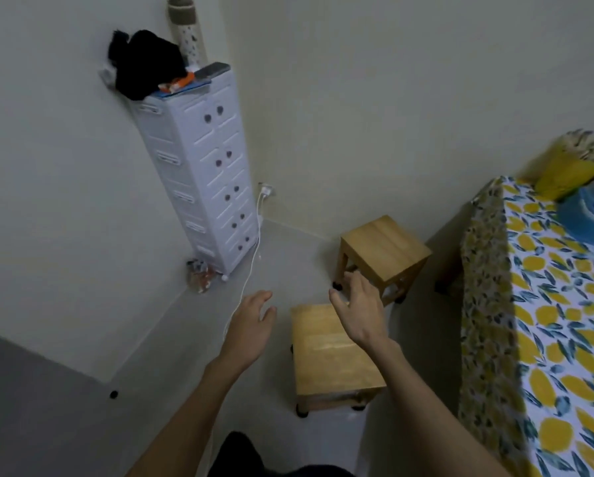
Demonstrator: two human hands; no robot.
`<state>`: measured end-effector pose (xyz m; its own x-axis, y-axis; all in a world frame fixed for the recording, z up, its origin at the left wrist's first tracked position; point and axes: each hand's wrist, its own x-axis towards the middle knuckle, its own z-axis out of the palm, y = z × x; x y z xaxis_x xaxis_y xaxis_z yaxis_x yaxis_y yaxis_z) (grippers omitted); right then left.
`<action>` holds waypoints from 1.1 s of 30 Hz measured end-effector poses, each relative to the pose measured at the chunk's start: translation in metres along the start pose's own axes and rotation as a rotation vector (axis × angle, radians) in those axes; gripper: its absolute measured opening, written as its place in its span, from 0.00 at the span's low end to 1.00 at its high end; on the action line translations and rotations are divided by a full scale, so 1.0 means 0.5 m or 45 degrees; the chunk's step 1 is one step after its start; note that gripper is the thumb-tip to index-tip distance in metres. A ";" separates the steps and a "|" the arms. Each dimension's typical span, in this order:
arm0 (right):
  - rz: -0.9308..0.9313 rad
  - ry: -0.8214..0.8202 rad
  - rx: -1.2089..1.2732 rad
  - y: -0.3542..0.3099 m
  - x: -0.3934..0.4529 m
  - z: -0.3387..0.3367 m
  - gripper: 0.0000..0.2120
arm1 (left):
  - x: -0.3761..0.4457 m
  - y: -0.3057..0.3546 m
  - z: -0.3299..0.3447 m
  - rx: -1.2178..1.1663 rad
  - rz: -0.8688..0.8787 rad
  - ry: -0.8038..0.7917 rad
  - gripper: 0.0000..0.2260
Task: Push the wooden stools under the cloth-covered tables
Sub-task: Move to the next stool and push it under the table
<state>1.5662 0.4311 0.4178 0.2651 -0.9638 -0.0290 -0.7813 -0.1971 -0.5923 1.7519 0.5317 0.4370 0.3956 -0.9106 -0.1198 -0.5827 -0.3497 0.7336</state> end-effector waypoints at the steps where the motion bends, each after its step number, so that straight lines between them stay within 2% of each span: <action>1: 0.031 0.010 0.004 -0.005 0.036 0.009 0.29 | 0.050 -0.002 -0.002 -0.009 0.024 -0.036 0.17; 7: 0.256 0.153 0.088 -0.048 0.258 0.077 0.26 | 0.363 -0.012 -0.036 -0.009 0.236 -0.242 0.17; 12: 0.422 0.312 0.137 -0.112 0.396 0.098 0.21 | 0.596 -0.021 -0.069 0.111 0.416 -0.445 0.17; 16: 0.581 0.333 0.106 -0.119 0.490 0.101 0.27 | 0.754 0.004 -0.060 0.162 0.506 -0.591 0.18; 24: 0.899 0.529 0.209 -0.043 0.712 0.101 0.27 | 1.055 0.113 0.058 0.252 0.770 -0.866 0.20; 33: 1.200 0.561 0.277 0.033 0.879 0.091 0.29 | 1.287 0.222 0.197 0.399 0.922 -1.184 0.23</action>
<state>1.6954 0.0122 0.3587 -0.6567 -0.6991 -0.2830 -0.4352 0.6577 -0.6149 1.8720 -0.1150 0.3757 -0.6761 -0.6825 -0.2777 -0.6546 0.3834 0.6515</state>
